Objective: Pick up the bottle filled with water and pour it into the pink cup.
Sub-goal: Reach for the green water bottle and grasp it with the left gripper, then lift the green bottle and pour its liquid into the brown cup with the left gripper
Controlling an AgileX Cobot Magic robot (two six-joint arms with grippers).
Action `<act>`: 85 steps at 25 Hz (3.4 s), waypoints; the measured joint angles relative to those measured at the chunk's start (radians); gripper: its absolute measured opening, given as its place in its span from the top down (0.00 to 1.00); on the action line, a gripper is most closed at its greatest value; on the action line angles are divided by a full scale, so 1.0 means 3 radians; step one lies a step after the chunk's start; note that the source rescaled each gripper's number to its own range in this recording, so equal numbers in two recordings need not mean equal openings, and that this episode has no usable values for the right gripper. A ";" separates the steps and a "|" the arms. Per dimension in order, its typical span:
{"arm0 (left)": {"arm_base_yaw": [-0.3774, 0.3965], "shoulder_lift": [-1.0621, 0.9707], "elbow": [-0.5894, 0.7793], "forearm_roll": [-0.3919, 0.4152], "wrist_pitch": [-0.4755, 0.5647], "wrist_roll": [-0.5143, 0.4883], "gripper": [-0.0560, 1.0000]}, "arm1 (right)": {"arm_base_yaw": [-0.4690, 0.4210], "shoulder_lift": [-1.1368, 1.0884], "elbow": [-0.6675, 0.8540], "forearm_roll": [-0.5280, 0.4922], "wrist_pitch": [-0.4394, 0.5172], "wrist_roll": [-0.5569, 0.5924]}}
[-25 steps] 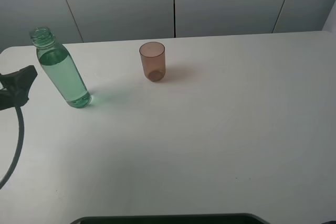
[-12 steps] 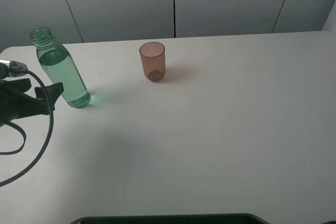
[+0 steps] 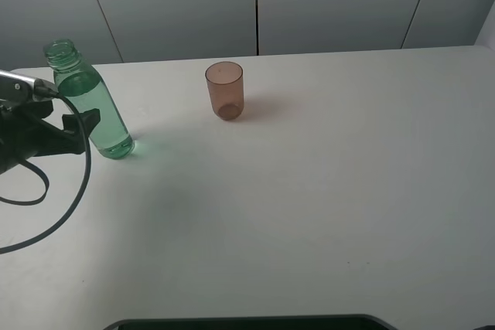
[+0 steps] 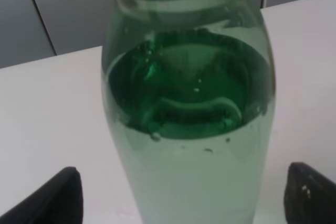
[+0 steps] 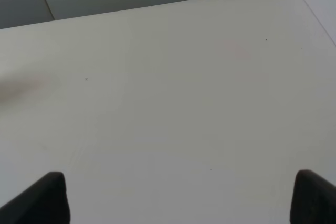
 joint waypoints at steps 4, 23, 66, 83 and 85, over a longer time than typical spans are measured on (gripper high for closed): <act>0.0000 0.0000 -0.0118 0.0027 0.0036 0.0014 0.10 | 0.0000 0.0000 0.0000 0.0000 0.0000 0.0000; 0.0000 0.0821 -0.0535 0.0249 -0.0091 0.0015 0.07 | 0.0000 0.0000 0.0000 0.0000 0.0000 0.0000; 0.0006 0.0863 -0.0609 0.0503 -0.0475 -0.0249 0.92 | 0.0000 0.0000 0.0000 0.0000 0.0000 0.0000; 0.0006 0.0452 -0.1255 0.1309 0.0695 -0.1302 0.92 | 0.0000 0.0000 0.0000 0.0000 0.0000 0.0000; 0.0006 0.0396 -0.1408 0.1451 0.0892 -0.1389 0.92 | 0.0000 0.0000 0.0000 0.0000 0.0000 0.0000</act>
